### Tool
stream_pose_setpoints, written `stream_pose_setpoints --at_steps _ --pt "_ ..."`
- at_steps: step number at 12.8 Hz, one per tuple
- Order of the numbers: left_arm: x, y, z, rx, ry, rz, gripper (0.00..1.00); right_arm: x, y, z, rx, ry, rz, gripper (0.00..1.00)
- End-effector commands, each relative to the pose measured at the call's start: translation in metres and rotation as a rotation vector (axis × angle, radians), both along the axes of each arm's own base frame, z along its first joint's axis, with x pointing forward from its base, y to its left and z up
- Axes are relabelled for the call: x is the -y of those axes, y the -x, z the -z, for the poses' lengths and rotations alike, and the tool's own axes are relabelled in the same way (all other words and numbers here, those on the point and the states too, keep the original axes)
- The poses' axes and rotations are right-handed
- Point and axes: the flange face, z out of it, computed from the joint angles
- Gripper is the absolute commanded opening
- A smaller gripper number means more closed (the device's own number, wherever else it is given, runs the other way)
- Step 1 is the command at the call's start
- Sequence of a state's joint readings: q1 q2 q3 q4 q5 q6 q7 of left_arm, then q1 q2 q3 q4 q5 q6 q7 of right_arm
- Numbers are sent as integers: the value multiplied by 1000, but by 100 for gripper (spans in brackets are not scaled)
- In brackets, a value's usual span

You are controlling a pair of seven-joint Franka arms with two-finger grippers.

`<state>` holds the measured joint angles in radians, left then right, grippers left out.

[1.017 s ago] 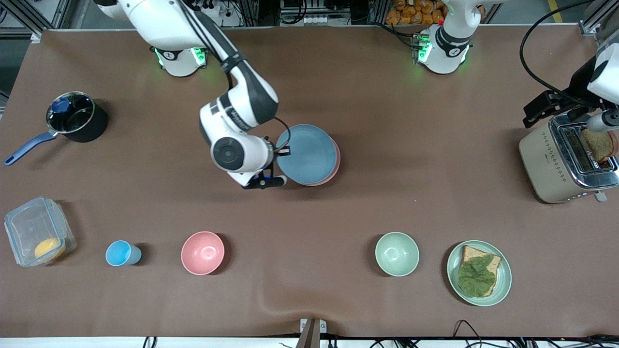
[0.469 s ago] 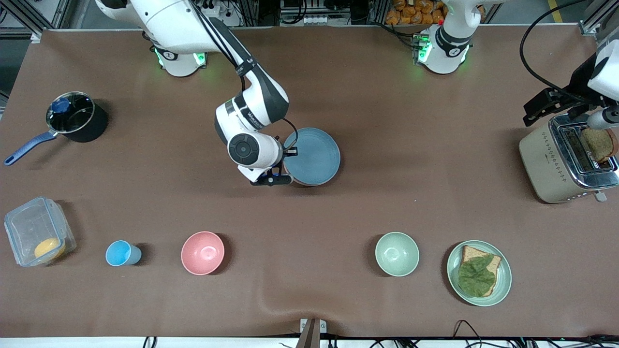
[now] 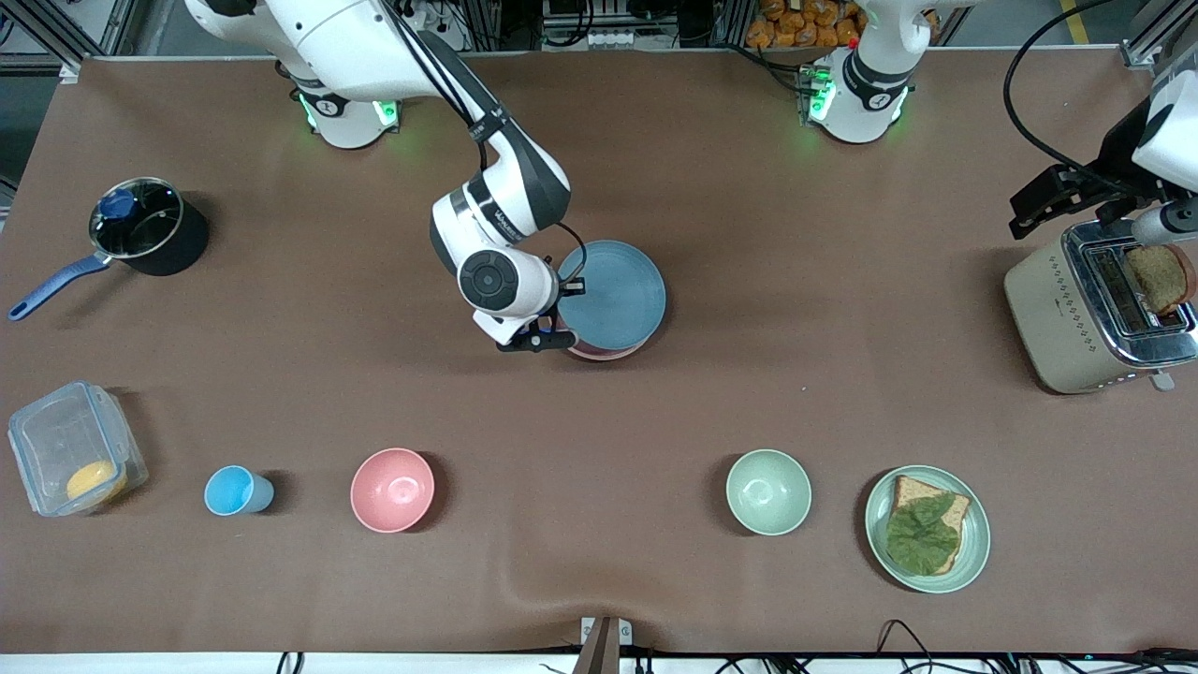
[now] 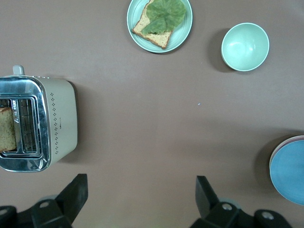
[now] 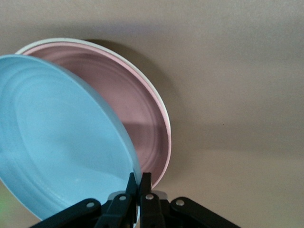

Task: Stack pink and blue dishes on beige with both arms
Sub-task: 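Lower the blue plate onto the pink plate and open the right gripper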

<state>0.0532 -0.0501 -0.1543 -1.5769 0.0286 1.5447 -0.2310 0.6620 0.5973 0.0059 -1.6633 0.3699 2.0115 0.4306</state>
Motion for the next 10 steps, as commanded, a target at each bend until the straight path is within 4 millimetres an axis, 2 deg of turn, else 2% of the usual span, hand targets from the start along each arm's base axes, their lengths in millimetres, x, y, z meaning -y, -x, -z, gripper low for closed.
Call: stream_pose_setpoints --at_steps 1,5,6,7,8,10 --pt "2 9 -3 -7 22 19 100 7 2 11 -18 10 35 0" --pt "4 7 -2 -3 25 24 100 28 -12 11 -28 15 72 0" --pt "6 6 0 -3 29 27 100 34 -18 9 -25 12 84 27" --pt "6 5 1 -6 29 25 100 43 -25 7 -28 11 103 72" --pt "7 5 1 -6 29 27 100 48 -28 2 -33 10 109 100" --pt "6 5 2 -9 29 27 100 62 -41 -22 -57 6 114 100"
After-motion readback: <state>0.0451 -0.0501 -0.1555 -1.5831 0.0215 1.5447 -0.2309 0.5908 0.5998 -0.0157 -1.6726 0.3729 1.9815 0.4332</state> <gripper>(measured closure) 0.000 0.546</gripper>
